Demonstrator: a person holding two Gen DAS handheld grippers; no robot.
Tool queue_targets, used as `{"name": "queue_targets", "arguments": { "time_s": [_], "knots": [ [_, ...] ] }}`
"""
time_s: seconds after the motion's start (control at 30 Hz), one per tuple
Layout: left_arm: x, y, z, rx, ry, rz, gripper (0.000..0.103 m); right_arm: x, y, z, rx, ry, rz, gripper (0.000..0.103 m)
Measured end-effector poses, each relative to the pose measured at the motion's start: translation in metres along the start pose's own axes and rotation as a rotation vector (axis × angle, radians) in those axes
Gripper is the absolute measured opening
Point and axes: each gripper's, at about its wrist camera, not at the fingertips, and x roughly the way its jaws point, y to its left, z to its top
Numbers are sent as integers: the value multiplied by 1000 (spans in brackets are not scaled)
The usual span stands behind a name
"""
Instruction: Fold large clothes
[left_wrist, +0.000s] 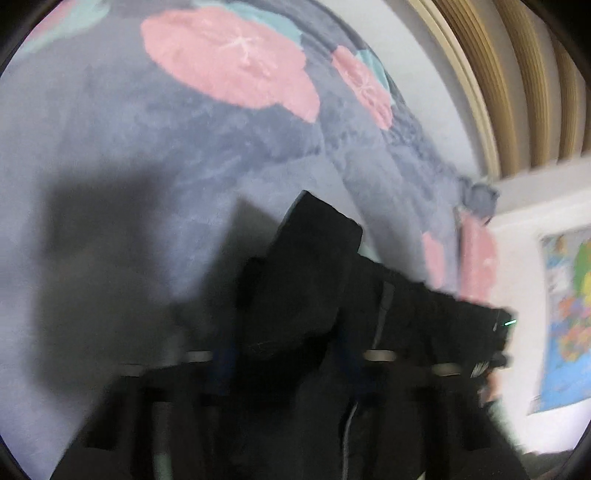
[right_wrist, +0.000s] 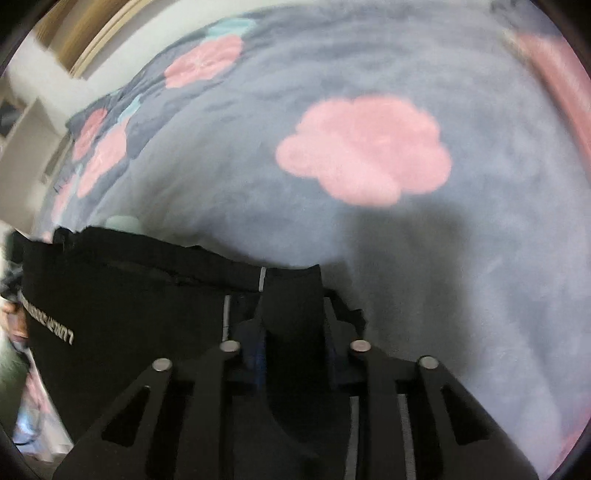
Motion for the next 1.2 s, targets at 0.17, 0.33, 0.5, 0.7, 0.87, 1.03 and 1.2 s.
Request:
{"name": "queue_targets", "arguments": {
  "time_s": [0.17, 0.33, 0.5, 0.7, 0.87, 1.03, 1.2],
  "knots": [
    [-54, -13, -12, -11, -131, -23, 10, -73, 10, -2, -4, -153, -127, 13],
    [-100, -51, 14, 19, -296, -79, 9, -113, 36, 30, -73, -250, -249, 12],
    [-51, -43, 42, -21, -218, 72, 9, -58, 16, 53, 9, -163, -291, 13],
    [38, 14, 36, -146, -56, 148, 10, 48, -12, 36, 96, 54, -278, 12],
    [36, 11, 37, -98, -51, 162, 18, 55, -15, 35, 105, 65, -262, 22],
    [-17, -12, 32, -27, -89, 137, 30, -9, -13, 30, 166, -29, -206, 31],
    [-95, -40, 8, 41, -223, 124, 40, -90, 30, 3, 86, -151, -170, 41]
  ]
}}
